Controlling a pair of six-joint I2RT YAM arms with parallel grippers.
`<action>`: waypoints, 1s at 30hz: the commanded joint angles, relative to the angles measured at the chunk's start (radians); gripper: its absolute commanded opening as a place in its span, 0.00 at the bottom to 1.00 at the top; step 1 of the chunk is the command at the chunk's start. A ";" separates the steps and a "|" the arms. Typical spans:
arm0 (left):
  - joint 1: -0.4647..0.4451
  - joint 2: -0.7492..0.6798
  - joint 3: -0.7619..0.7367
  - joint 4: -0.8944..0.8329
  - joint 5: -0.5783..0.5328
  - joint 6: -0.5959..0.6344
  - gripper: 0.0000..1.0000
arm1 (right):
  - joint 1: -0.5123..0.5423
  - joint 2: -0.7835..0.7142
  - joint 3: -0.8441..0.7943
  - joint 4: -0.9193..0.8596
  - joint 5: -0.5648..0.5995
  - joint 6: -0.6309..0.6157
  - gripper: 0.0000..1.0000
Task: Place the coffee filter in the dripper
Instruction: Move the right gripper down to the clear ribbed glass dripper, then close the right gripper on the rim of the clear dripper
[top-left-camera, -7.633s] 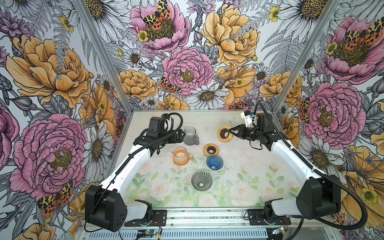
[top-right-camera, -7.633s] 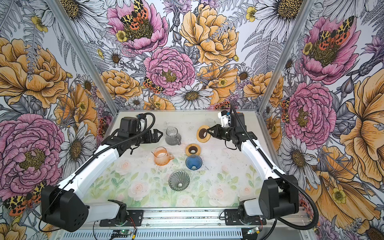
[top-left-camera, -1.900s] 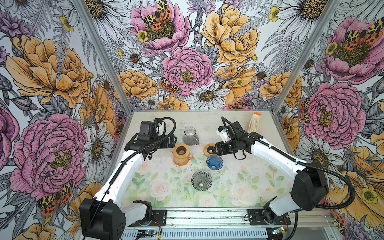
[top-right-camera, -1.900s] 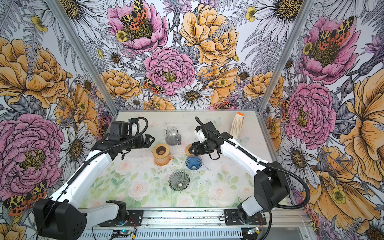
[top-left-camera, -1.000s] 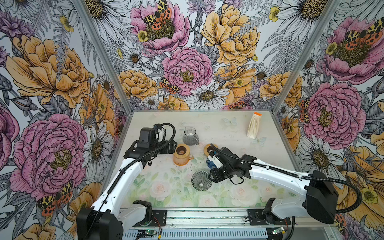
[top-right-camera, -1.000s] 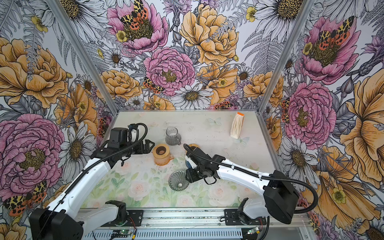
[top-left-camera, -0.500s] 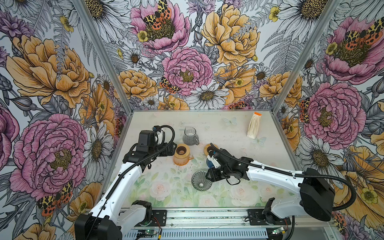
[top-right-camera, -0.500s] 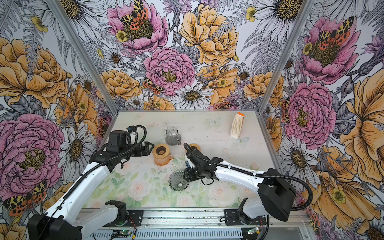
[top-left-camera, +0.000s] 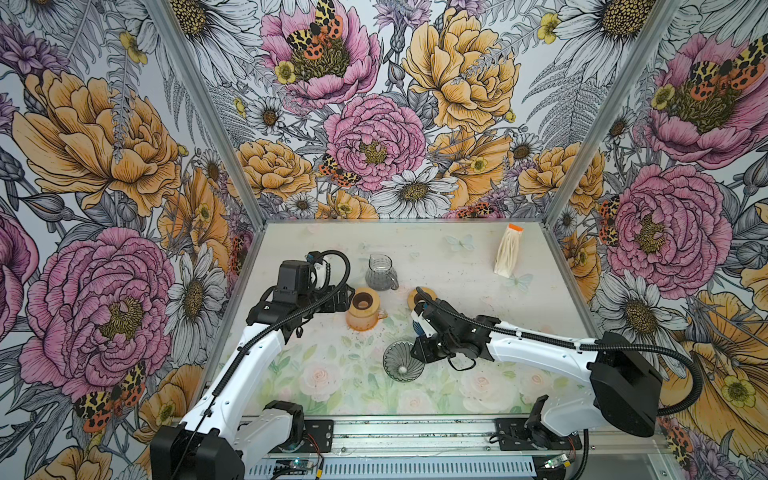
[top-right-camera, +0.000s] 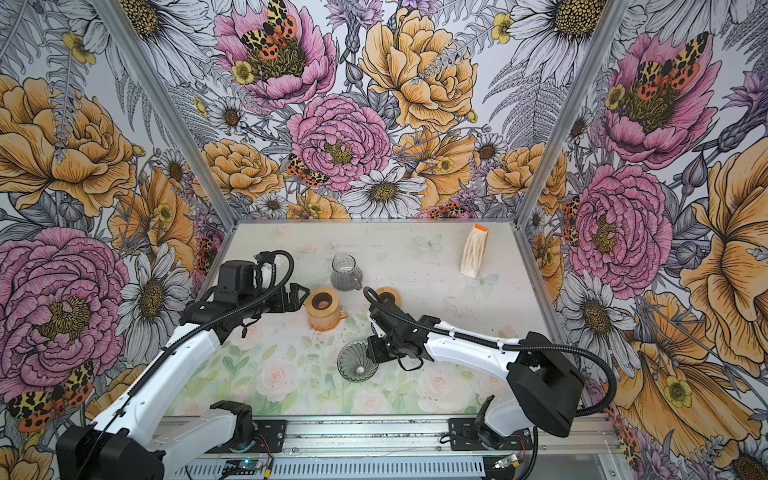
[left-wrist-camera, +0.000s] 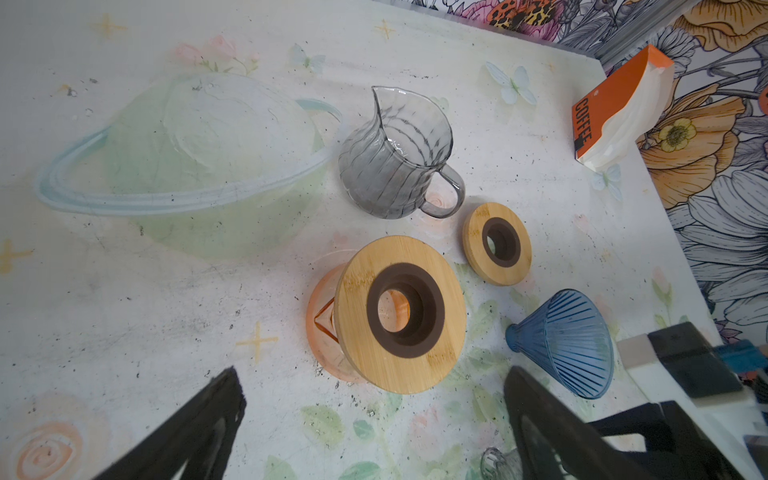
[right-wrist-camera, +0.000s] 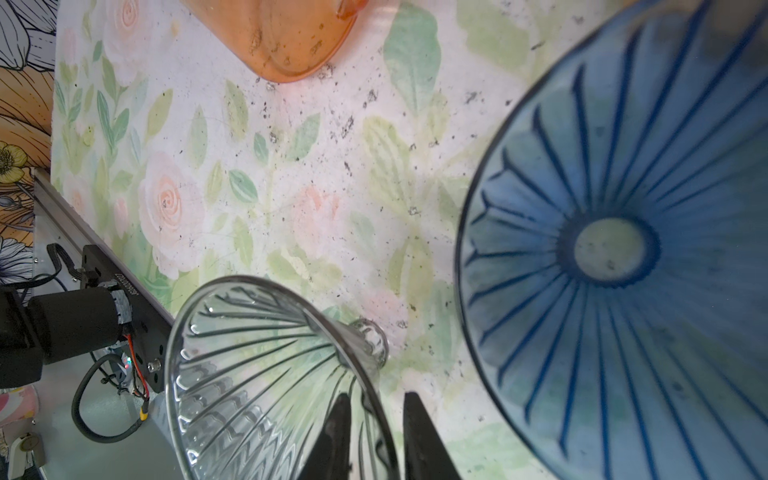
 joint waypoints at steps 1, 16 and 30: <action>0.002 0.004 0.004 0.027 0.030 -0.001 0.99 | 0.008 0.013 0.013 0.023 0.033 0.001 0.23; 0.003 0.011 0.001 0.027 0.045 -0.014 0.99 | 0.010 0.009 0.007 0.032 0.030 -0.011 0.12; -0.003 0.005 0.011 0.027 0.049 -0.026 0.99 | 0.010 0.003 0.047 0.034 0.000 -0.048 0.04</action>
